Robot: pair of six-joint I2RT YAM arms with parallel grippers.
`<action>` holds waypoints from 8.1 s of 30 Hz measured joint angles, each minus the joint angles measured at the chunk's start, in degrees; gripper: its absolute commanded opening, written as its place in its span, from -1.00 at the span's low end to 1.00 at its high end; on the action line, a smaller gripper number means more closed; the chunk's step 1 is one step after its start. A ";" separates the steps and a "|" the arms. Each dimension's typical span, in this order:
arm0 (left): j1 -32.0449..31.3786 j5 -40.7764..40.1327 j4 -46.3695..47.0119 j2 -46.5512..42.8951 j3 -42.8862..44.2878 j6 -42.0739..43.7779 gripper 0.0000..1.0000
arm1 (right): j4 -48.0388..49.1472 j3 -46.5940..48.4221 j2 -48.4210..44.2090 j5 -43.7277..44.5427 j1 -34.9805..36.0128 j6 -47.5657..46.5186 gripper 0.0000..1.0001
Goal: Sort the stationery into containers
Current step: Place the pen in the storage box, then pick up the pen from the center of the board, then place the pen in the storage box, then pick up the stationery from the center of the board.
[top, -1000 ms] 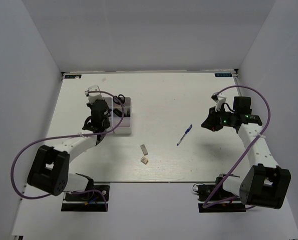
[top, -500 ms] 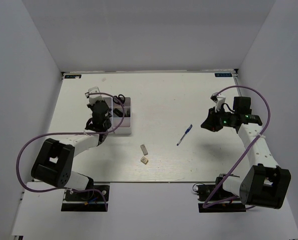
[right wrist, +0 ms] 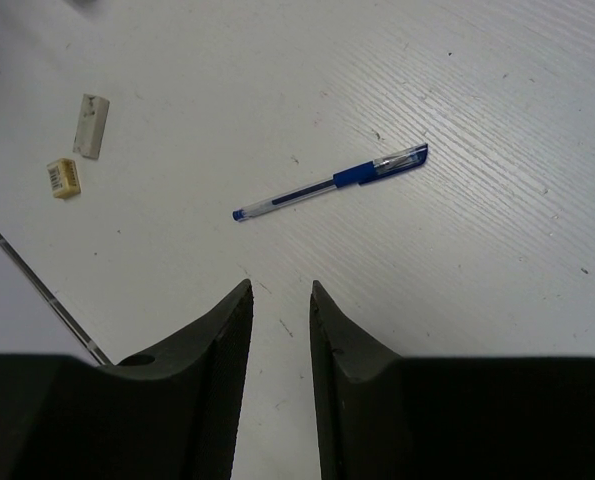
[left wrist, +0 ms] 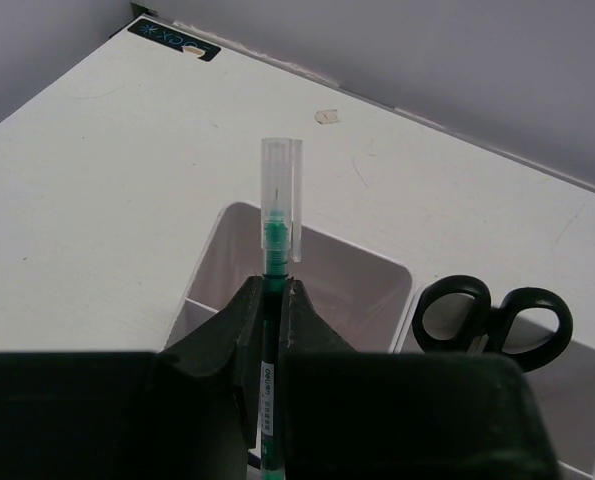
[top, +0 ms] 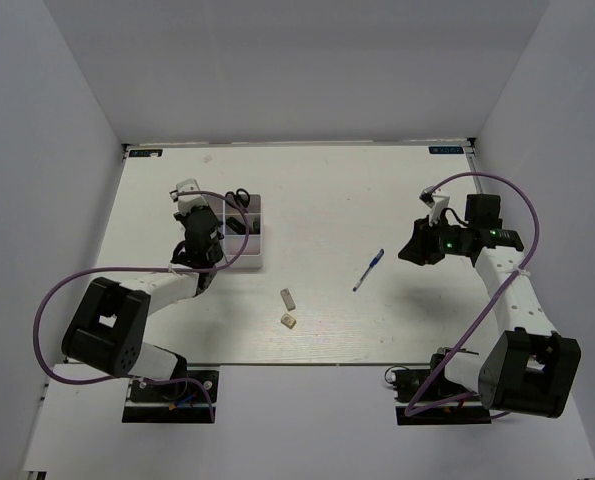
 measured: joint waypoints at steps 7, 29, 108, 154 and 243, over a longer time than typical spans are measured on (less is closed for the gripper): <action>0.39 -1.36 -1.36 -0.02 1.07 0.37 -1.00 | 0.00 0.00 0.00 -0.42 -0.33 0.00 -0.33; -0.79 -9.97 5.11 6.86 5.11 2.47 -1.00 | -0.09 0.00 0.02 -1.81 -0.37 -0.13 -0.33; -23.69 33.03 -94.31 -32.22 13.77 -15.91 0.47 | -6.49 19.34 33.20 28.00 18.10 26.51 0.25; -24.55 32.11 -104.69 -50.93 3.43 -24.98 0.51 | -0.42 32.46 43.60 26.45 27.58 31.32 -1.00; -33.57 16.20 -78.27 20.96 30.56 -54.51 -0.38 | -5.14 9.35 17.55 14.84 12.20 23.82 -0.91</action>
